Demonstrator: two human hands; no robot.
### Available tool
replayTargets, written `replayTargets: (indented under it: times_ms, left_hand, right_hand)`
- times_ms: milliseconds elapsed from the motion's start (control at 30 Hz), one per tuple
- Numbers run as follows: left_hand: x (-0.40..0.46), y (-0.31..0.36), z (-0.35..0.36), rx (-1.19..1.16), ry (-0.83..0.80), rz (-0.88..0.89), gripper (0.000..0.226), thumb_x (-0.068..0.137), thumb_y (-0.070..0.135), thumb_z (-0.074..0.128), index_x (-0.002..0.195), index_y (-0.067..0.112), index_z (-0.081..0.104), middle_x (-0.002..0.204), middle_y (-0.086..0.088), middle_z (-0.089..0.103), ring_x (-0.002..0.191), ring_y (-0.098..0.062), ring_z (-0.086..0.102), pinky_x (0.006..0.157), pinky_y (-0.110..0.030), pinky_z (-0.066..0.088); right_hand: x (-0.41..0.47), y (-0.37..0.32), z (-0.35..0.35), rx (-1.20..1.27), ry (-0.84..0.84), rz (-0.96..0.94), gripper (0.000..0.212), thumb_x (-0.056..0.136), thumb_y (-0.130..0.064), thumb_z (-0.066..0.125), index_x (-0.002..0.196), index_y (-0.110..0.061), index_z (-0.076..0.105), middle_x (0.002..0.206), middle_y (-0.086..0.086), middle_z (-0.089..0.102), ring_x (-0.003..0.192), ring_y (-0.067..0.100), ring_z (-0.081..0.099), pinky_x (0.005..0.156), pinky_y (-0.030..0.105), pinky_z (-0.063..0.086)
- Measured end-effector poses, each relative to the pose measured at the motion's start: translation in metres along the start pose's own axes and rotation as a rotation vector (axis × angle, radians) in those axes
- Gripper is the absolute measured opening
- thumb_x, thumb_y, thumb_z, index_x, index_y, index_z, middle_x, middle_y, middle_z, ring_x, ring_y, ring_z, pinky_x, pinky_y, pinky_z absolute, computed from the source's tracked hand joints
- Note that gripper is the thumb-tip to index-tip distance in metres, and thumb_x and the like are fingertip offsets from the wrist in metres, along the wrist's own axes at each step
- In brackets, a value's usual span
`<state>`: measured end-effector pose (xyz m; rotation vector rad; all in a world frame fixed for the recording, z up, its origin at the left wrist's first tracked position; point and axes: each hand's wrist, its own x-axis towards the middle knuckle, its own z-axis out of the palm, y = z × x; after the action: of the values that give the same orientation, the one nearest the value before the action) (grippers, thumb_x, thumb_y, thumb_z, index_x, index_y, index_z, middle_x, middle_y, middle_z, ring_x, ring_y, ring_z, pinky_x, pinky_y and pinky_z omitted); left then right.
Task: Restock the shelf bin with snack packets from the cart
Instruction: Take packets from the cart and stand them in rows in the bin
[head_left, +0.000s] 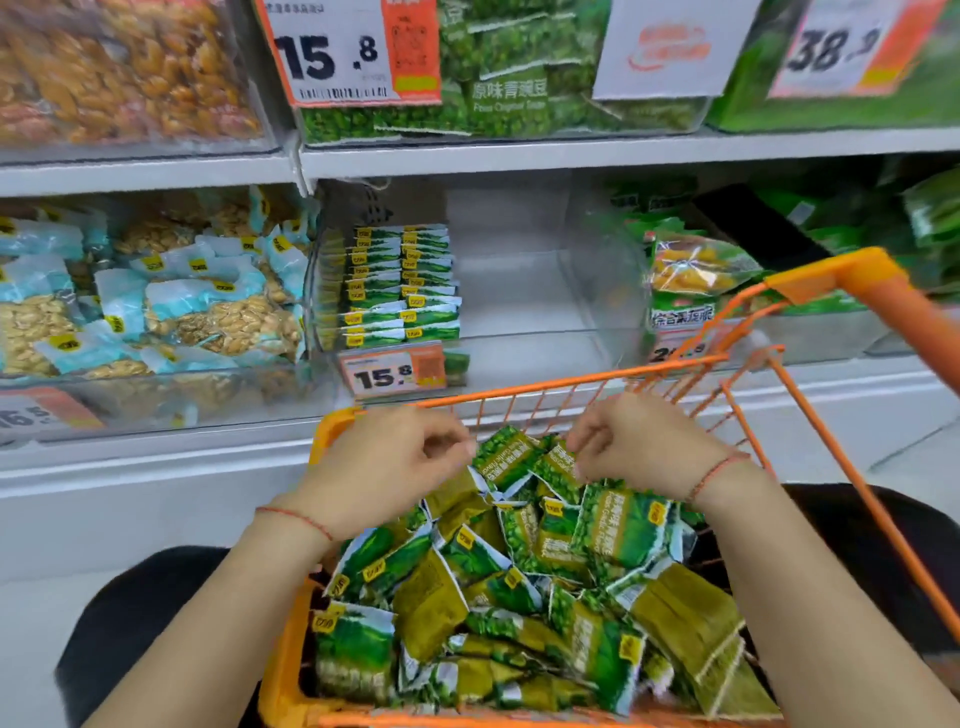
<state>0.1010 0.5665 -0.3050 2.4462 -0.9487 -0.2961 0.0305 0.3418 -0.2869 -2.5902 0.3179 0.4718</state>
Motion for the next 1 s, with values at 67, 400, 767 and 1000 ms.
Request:
replayTargets:
  times_ms: [67,400,767,1000]
  left_hand:
    - [0.0,0.009,0.009,0.184,-0.137,-0.019,0.025,0.092,0.045,0.052,0.105,0.031,0.069,0.105,0.012,0.07,0.096,-0.008,0.062,0.083,-0.029,0.05]
    - [-0.005,0.022,0.048,0.52,-0.239,-0.162,0.036,0.093,0.051,0.044,0.072,0.021,0.047,0.063,0.006,0.038,0.069,-0.019,0.046,0.057,-0.028,0.035]
    - [0.0,-0.002,0.026,-0.787,0.069,-0.466,0.033,0.095,0.029,0.054,0.067,0.017,0.041,0.057,0.005,0.027,0.048,-0.009,0.033,0.046,-0.013,0.034]
    - [-0.003,-0.005,0.024,-1.135,0.052,-0.395,0.023,0.083,0.033,0.067,0.09,0.012,0.061,0.091,-0.001,0.052,0.089,-0.02,0.046,0.061,-0.029,0.055]
  right_hand:
    - [-0.001,-0.005,0.015,-0.107,-0.035,-0.021,0.034,0.079,-0.028,0.074,0.112,-0.026,0.067,0.102,-0.005,0.067,0.102,0.012,0.061,0.086,0.024,0.047]
    - [-0.006,0.005,0.049,-0.237,0.09,-0.082,0.012,0.087,-0.041,0.063,0.094,-0.032,0.067,0.095,-0.01,0.062,0.101,0.014,0.048,0.099,0.033,0.035]
    - [-0.008,0.004,0.031,0.779,0.385,0.015,0.021,0.097,-0.024,0.049,0.076,-0.023,0.045,0.059,-0.001,0.036,0.054,0.013,0.036,0.048,0.021,0.026]
    - [-0.006,0.0,0.031,0.902,0.305,0.092,0.014,0.098,-0.026,0.046,0.094,-0.016,0.055,0.078,0.01,0.054,0.074,0.022,0.054,0.064,0.033,0.041]
